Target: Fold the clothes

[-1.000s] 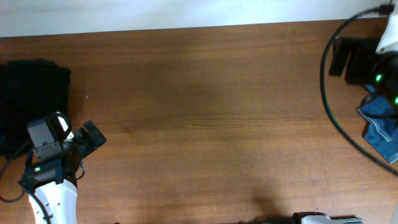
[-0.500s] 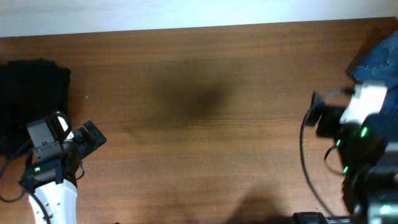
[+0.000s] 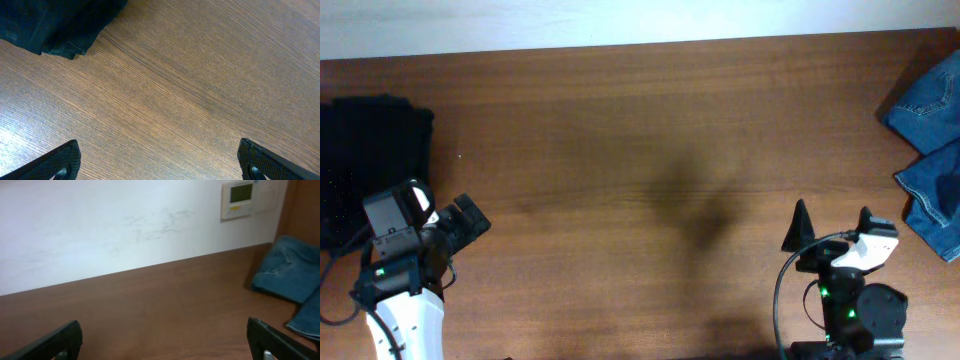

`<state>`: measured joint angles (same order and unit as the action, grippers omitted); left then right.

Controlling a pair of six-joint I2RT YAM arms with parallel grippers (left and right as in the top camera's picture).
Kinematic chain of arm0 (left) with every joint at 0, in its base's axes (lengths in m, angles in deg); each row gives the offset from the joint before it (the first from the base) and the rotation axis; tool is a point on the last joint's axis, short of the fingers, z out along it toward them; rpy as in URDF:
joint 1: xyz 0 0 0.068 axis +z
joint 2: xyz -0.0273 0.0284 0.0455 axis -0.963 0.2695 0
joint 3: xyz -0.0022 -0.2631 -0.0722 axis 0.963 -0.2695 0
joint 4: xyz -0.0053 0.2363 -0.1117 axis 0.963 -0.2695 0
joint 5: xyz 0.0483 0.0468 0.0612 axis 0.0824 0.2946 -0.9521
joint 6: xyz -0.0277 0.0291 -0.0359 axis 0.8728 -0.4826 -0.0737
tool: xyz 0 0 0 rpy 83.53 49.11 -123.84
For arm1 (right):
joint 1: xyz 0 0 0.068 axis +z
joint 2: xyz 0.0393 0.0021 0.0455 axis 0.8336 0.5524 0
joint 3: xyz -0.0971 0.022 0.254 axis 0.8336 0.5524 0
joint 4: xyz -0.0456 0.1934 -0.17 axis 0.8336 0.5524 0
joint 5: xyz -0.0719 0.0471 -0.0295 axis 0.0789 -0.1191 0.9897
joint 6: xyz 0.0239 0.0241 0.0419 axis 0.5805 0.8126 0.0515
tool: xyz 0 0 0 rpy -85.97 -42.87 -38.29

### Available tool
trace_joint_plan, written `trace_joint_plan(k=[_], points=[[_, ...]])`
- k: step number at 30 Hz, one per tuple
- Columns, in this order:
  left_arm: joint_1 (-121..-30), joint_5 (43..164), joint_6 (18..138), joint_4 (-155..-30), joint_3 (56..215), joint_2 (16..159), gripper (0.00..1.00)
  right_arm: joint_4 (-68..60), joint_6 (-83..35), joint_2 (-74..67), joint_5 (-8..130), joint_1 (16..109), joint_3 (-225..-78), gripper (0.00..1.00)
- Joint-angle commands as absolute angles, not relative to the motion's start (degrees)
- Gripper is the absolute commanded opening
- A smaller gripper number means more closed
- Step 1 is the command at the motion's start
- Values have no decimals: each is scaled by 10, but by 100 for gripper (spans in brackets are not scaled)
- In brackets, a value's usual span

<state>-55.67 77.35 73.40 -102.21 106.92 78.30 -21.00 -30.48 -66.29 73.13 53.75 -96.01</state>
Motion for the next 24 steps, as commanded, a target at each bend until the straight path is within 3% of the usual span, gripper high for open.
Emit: trace_joint_plan(k=[1, 11, 16, 24], points=[[-560, 776, 725, -1021, 1077, 785, 100, -221, -299, -707, 710, 538, -926, 99], [-560, 776, 725, -1021, 1077, 785, 100, -236, -299, -740, 711, 554, -856, 99], [-560, 776, 725, -1021, 1077, 785, 100, -327, -299, -740, 711, 557, -773, 99], [-560, 776, 725, -1021, 1077, 785, 100, -342, -299, -740, 713, 556, -775, 99]])
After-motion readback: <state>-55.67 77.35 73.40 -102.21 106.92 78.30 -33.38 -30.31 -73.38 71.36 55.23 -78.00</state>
